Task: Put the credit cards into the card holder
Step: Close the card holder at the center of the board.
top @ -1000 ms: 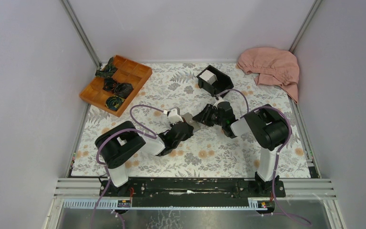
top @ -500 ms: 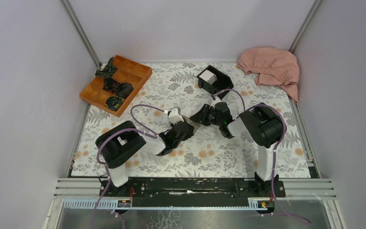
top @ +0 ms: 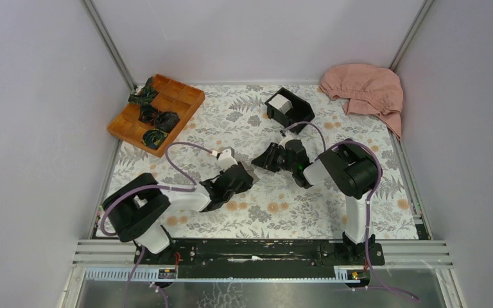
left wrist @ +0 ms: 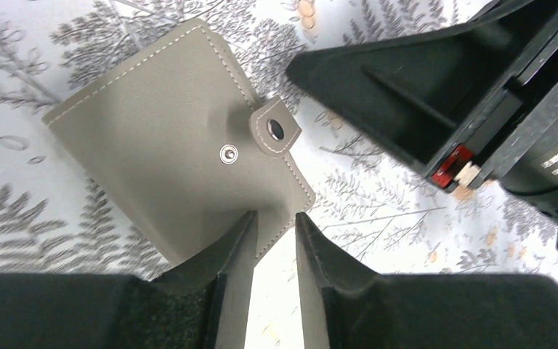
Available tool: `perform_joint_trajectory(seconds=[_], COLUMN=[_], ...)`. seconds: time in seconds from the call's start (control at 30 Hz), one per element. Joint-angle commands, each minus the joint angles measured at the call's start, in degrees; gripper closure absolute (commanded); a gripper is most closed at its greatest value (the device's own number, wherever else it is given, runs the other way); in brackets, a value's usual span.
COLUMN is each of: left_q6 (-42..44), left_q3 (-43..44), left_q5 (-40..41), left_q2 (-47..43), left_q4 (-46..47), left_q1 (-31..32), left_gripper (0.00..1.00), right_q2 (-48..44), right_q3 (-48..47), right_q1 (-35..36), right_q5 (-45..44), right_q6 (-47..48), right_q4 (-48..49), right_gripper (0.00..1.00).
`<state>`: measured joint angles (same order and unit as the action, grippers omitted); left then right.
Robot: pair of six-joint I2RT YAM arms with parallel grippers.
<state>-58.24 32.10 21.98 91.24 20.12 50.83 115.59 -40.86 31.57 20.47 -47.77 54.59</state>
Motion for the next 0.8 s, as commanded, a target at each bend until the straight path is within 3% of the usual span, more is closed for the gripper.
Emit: perform_joint_trajectory(seconds=[0.0,0.43,0.77], left_q6=[1.5,-0.3,2.3], left_q3=[-2.5,-2.4,0.1], left_q5=[0.8,2.3,6.8], left_q2=[-2.7,-15.8,-24.6], left_q4=[-22.7,-24.1,-25.0], left_q1=[0.0,0.1,0.2], left_gripper=[0.63,0.34,0.23], right_q2=[5.1,5.7,5.1], right_q3=[3.0,2.4,2.3], right_q1=[1.1,1.1,1.1], right_q5=[-1.6,-0.8,-0.2], right_q6=[2.6,2.6,2.5], right_q4=[-18.0,-17.2,-17.1], right_gripper=[0.70,0.69,0.70])
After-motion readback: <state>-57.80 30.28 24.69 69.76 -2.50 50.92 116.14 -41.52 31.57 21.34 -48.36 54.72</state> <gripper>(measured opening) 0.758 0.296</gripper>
